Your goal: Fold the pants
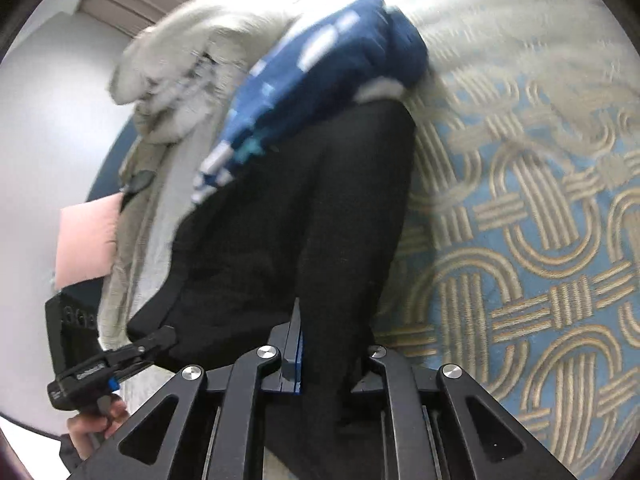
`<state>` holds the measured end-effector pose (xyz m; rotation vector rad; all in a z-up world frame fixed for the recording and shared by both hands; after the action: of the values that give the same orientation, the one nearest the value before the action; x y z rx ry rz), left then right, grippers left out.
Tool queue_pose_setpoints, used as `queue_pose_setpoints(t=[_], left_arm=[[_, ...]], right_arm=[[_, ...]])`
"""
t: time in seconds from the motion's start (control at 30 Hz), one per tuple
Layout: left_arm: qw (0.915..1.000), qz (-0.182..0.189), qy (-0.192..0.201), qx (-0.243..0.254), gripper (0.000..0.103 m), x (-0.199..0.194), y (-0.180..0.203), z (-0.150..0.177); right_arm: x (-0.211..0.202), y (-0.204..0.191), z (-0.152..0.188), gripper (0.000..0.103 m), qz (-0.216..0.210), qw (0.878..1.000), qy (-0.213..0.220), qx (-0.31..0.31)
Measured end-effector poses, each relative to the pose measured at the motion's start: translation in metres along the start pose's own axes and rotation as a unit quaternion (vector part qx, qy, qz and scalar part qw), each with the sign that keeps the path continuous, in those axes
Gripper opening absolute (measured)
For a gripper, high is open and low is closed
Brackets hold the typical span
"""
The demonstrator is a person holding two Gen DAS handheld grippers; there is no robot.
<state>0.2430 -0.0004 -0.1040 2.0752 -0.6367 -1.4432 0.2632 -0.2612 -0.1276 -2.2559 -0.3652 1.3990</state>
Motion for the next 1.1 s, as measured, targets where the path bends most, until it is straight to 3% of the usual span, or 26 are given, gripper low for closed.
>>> queue_pose_setpoints(t=[0.33,0.53,0.77,1.1], left_arm=[[0.9987,0.027,0.018,0.038,0.032,-0.040,0.056,0.012],[0.9966,0.043,0.013,0.070,0.032,-0.037,0.104,0.026],[0.9917,0.059,-0.017,0.113,0.032,0.000,0.176,0.048],[0.9737,0.090,-0.082,0.193,0.032,0.105,0.315,0.087]], right_arm=[[-0.065,-0.028,0.005,0.012,0.015,0.998,0.049,-0.030],[-0.127,-0.003,0.021,0.012,0.017,0.996,0.084,-0.025],[-0.191,0.049,0.036,0.012,0.034,0.992,0.121,0.006],[-0.301,0.172,0.050,0.012,0.080,0.976,0.186,0.080]])
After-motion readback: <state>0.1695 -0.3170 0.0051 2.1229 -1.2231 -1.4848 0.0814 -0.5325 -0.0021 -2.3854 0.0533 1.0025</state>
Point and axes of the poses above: each gripper's, at about its wrist camera, not at the fingertips, and x roughly the way its jaws point, y to its right, z to its underside, the point moved 3 cm from there along x, roughly the way its jaws point, and after that the axes turned 5 degrees about z, right-handed, at the moved point
